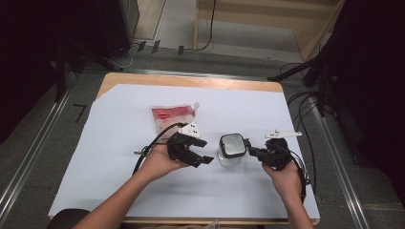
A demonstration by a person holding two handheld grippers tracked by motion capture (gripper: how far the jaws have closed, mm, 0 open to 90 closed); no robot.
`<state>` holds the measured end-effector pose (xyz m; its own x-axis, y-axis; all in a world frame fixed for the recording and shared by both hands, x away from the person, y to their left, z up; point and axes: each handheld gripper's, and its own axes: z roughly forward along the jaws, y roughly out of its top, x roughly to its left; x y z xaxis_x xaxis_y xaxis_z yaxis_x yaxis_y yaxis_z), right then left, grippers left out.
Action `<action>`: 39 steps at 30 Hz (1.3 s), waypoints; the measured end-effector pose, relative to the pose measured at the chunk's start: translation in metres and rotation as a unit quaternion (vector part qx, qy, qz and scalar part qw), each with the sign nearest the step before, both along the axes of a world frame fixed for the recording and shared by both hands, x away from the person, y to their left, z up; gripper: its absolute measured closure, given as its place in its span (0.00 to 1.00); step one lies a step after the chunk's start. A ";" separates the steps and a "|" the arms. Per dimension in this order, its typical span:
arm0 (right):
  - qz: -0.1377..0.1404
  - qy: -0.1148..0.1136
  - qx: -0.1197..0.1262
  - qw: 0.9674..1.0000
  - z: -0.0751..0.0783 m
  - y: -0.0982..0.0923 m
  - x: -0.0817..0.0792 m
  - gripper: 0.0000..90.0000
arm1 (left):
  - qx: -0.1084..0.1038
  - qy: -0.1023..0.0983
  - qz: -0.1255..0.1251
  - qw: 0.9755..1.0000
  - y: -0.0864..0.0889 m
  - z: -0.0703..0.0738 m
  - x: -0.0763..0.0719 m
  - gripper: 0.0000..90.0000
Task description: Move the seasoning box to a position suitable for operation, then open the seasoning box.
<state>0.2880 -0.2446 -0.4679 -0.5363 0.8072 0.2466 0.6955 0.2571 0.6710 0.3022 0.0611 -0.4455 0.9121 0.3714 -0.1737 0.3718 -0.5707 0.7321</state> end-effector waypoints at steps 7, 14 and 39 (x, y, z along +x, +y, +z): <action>-0.012 -0.027 0.010 1.000 0.013 -0.010 -0.006 1.00 | -0.018 0.013 -0.006 1.000 -0.007 0.002 0.004 0.25; -0.026 -0.033 0.005 0.999 0.012 -0.015 0.014 1.00 | 0.003 0.007 -0.007 1.000 -0.031 0.001 0.013 0.18; -0.013 -0.008 0.009 1.000 -0.005 -0.007 0.030 1.00 | 0.023 -0.022 -0.011 0.999 -0.065 -0.026 0.025 0.17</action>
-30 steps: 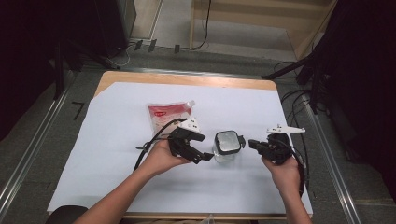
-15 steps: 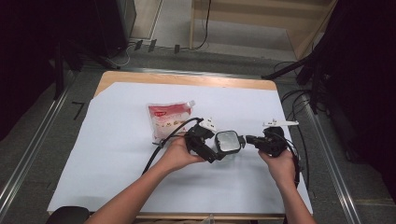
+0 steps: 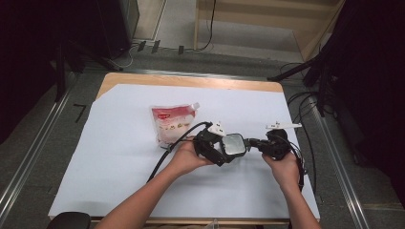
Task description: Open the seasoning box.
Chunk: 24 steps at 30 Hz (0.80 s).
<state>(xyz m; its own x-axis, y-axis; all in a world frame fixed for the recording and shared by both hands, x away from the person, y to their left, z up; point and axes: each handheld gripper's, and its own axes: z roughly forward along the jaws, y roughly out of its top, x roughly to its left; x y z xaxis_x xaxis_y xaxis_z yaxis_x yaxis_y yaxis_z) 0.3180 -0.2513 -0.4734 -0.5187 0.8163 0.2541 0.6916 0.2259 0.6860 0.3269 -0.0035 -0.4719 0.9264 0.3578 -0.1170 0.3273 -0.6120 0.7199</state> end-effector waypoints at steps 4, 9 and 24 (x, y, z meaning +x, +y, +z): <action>0.002 0.003 0.001 1.000 -0.001 -0.001 0.001 1.00 | 0.022 -0.028 -0.009 0.999 -0.002 0.006 -0.003 0.19; 0.001 0.008 0.002 1.000 -0.002 0.000 0.000 1.00 | 0.027 -0.022 -0.012 0.999 -0.003 0.009 -0.002 0.19; 0.013 0.009 -0.001 1.000 -0.003 0.003 -0.001 1.00 | 0.035 -0.016 -0.015 0.999 0.000 0.013 -0.001 0.19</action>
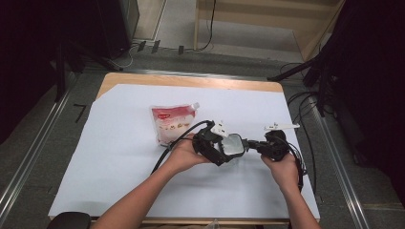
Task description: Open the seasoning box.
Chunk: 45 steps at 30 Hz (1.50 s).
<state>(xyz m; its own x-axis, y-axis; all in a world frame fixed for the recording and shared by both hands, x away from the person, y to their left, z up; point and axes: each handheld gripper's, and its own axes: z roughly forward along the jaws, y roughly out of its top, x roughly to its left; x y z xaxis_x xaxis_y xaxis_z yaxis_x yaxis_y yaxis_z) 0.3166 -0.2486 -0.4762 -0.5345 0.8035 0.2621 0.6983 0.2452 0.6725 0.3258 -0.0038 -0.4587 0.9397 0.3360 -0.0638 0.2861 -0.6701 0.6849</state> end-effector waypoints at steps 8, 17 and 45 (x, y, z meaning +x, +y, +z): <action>-0.001 0.002 0.000 1.000 0.000 0.001 -0.001 1.00 | 0.005 0.002 -0.002 1.000 0.001 0.002 0.001 0.19; 0.004 0.000 -0.002 1.000 0.000 0.002 -0.002 1.00 | 0.001 -0.013 -0.007 1.000 -0.001 0.011 0.001 0.19; 0.007 0.002 0.001 1.000 0.001 0.002 -0.003 1.00 | 0.003 -0.020 -0.023 1.000 -0.021 0.049 0.007 0.20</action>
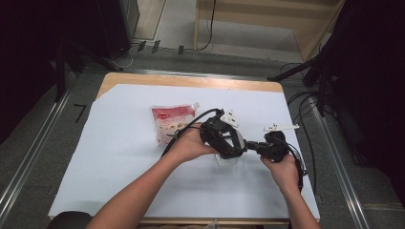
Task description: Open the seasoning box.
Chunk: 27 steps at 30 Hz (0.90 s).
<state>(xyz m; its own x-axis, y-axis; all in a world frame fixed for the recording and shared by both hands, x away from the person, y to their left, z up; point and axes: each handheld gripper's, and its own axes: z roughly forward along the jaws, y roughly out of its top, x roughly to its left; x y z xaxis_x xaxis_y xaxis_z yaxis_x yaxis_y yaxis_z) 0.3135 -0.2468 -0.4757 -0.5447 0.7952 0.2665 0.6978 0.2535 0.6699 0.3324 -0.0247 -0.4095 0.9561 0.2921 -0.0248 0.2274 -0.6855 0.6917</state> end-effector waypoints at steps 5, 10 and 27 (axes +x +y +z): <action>0.000 0.001 0.010 1.000 0.000 -0.002 0.000 1.00 | 0.008 -0.002 -0.005 1.000 -0.007 0.006 0.003 0.20; 0.001 0.002 0.016 1.000 0.000 -0.002 0.000 1.00 | 0.005 0.002 -0.013 1.000 -0.013 0.008 0.005 0.20; 0.002 0.005 0.023 1.000 -0.001 -0.002 0.000 1.00 | -0.011 0.007 -0.023 1.000 -0.027 0.009 0.010 0.20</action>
<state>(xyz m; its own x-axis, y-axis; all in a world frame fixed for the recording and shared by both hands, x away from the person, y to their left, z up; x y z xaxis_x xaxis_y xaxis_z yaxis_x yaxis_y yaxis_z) 0.3132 -0.2487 -0.4767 -0.5453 0.7791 0.3094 0.7040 0.2252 0.6735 0.3420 -0.0517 -0.4005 0.9678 0.2478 -0.0436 0.2058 -0.6796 0.7042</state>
